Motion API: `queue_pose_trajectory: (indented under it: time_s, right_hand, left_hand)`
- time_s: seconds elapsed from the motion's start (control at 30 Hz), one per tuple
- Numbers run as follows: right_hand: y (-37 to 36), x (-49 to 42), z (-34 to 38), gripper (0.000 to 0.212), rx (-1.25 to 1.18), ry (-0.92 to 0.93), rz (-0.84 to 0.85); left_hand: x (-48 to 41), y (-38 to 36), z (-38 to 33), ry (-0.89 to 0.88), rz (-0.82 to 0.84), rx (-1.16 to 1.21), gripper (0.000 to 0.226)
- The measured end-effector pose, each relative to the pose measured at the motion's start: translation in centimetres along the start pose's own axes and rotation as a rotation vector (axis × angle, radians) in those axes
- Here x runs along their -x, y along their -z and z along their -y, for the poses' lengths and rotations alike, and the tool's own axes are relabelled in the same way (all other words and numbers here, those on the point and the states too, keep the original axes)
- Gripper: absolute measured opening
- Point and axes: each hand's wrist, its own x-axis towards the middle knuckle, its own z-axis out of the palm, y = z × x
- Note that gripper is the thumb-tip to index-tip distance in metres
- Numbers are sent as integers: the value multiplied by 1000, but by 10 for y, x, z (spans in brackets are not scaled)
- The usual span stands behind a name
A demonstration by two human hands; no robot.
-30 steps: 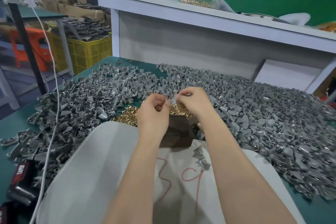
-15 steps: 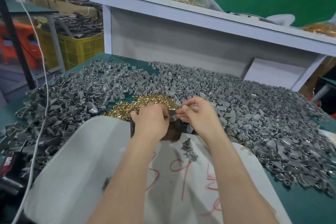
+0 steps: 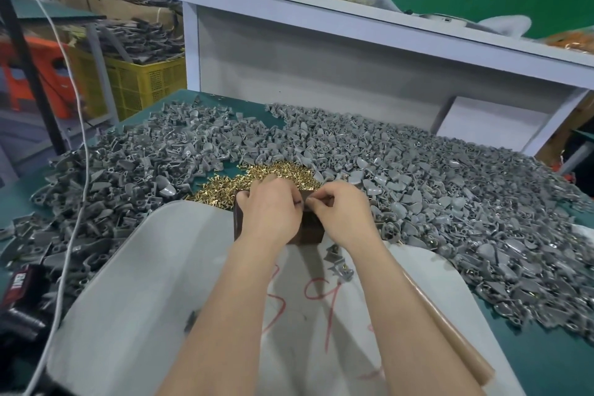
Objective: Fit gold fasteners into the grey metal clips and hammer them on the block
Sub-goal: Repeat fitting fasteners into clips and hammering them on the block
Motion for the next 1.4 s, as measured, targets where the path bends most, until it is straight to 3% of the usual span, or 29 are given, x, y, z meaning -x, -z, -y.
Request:
queue_pose_trajectory:
  time_s: [0.27, 0.5, 0.8, 0.9, 0.97, 1.03, 1.1, 1.23, 1.4]
  right_hand:
    - [11, -10, 15, 9, 216, 60, 151]
    - [7, -1, 8, 12, 138, 142, 92]
    - [9, 0, 1, 13, 74, 111, 91]
    - [22, 4, -13, 24, -4, -41, 10]
    - [31, 9, -26, 21, 100, -193, -24]
    - [31, 14, -33, 27, 327, -311, 109]
    - [26, 16, -35, 24, 389, -334, 181]
    - [35, 13, -31, 21, 284, -304, 179]
    - [60, 22, -21, 24, 75, -182, 52]
  left_hand:
    - [-1, -3, 1, -19, 1, -35, 6]
    - [-1, -1, 0, -11, 4, -32, 8]
    - [0, 0, 0, -15, 4, -21, 13]
    - [-1, 0, 1, -14, 8, -7, 16]
    - [-1, 0, 1, -11, 9, 6, 17]
    - [-1, 0, 1, -9, 8, 6, 17]
    - [-1, -1, 1, -4, 14, 9, 15]
    - [0, 0, 2, -3, 18, -2, 14]
    - [-1, -1, 3, -7, 10, -6, 17]
